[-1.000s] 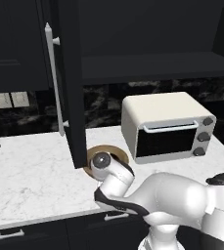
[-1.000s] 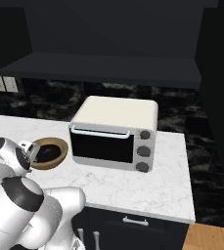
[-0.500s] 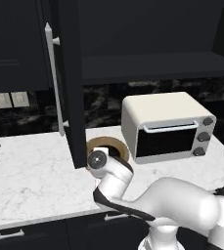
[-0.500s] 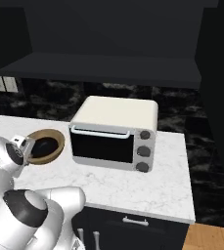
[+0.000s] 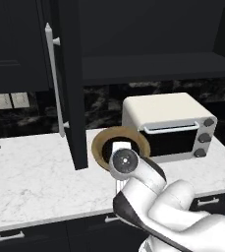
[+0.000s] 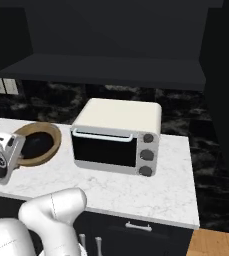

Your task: Pick up the bowls on the counter and stack them on top of one another in the open cabinet. Place the smaller bowl on top of the larger bowl.

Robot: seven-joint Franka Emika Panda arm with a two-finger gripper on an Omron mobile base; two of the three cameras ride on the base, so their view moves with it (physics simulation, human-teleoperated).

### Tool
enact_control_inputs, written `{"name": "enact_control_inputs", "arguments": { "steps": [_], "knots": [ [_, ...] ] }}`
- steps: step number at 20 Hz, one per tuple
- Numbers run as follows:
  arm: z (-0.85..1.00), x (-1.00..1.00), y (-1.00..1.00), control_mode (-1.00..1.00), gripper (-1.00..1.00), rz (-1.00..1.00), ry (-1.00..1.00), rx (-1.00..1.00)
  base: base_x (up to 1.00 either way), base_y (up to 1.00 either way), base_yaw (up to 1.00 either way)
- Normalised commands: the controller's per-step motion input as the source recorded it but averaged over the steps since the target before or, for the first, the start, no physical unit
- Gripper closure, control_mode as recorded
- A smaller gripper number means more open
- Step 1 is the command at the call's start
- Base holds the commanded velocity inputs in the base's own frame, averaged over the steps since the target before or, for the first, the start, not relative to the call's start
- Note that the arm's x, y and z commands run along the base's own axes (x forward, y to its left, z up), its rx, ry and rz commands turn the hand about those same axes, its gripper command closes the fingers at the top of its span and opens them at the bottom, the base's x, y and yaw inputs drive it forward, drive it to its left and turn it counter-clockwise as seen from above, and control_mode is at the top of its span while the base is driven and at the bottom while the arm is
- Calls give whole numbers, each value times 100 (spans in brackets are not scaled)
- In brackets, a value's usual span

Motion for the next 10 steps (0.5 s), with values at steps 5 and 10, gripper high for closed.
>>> {"name": "enact_control_inputs", "arguments": {
  "steps": [5, 10],
  "knots": [
    [100, -54, -57, -100, 100, 12, -6, 0, 0, 0, 0],
    [100, -35, -40, -100, 100, 17, -10, 0, 0, 0, 0]
  ]
}}
